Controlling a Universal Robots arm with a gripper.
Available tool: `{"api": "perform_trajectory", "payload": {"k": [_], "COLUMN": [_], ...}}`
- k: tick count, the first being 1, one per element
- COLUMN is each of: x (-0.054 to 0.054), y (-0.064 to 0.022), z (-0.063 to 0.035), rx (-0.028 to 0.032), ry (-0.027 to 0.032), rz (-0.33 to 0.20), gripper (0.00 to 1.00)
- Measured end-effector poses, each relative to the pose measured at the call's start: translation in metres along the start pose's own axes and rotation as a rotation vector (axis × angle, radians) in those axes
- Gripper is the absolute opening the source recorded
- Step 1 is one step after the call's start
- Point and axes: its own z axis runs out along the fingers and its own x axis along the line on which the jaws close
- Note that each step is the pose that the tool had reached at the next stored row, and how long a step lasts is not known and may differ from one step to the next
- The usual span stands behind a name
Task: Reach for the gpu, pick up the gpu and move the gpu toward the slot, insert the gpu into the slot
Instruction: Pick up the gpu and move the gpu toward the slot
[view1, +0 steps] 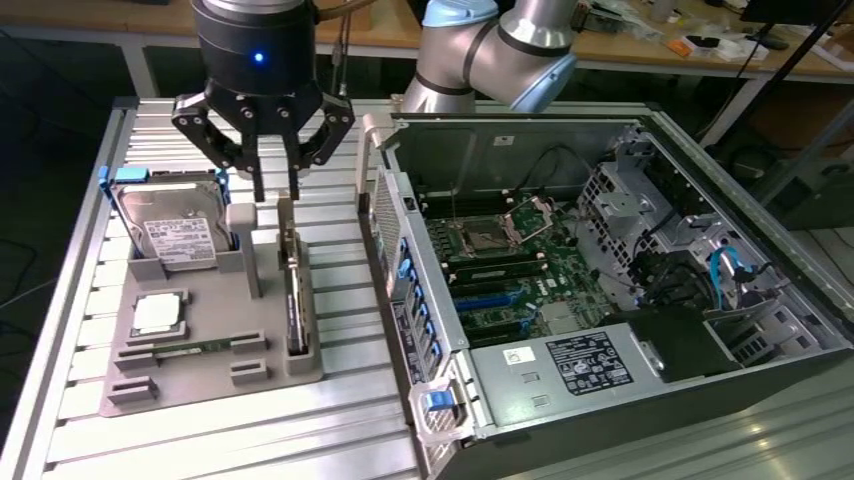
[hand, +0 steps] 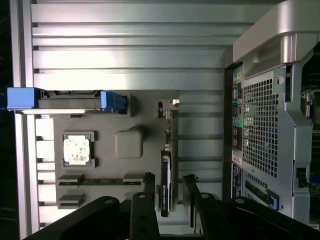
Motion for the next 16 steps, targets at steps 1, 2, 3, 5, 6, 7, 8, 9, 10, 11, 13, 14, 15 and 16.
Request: {"api": "perform_trajectory", "payload": {"k": [1, 2, 3, 5, 6, 7, 8, 9, 10, 11, 13, 14, 15, 16], "x": [0.001, 0.002, 0.002, 0.003, 0.003, 0.003, 0.003, 0.003, 0.003, 0.003, 0.003, 0.003, 0.003, 0.003], "y": [-0.0004, -0.0007, -0.001, -0.0013, -0.0013, -0.0014, -0.0015, -0.0015, -0.0015, -0.0016, -0.0018, -0.0019, -0.002, -0.0022], "z": [0.0019, 0.0036, 0.0053, 0.0091, 0.0108, 0.013, 0.0152, 0.017, 0.0188, 0.0206, 0.0247, 0.0265, 0.0284, 0.0302], "rx": [0.0, 0.0001, 0.0001, 0.0, 0.0, 0.0, 0.0, -0.0001, 0.0, 0.0, 0.0, -0.0001, -0.0001, -0.0001], "ry": [0.0005, 0.0008, 0.0012, 0.0022, 0.0026, 0.0035, 0.0043, 0.0049, 0.0056, 0.0064, 0.0075, 0.0077, 0.0077, 0.0079], "rz": [0.0, 0.0, 0.0, -0.001, -0.001, -0.001, -0.002, -0.003, -0.004, -0.005, -0.008, -0.009, -0.011, -0.012], "gripper": [0.36, 0.36, 0.36, 0.36, 0.36, 0.36, 0.36, 0.36, 0.36, 0.36, 0.36, 0.36, 0.36, 0.36]}}
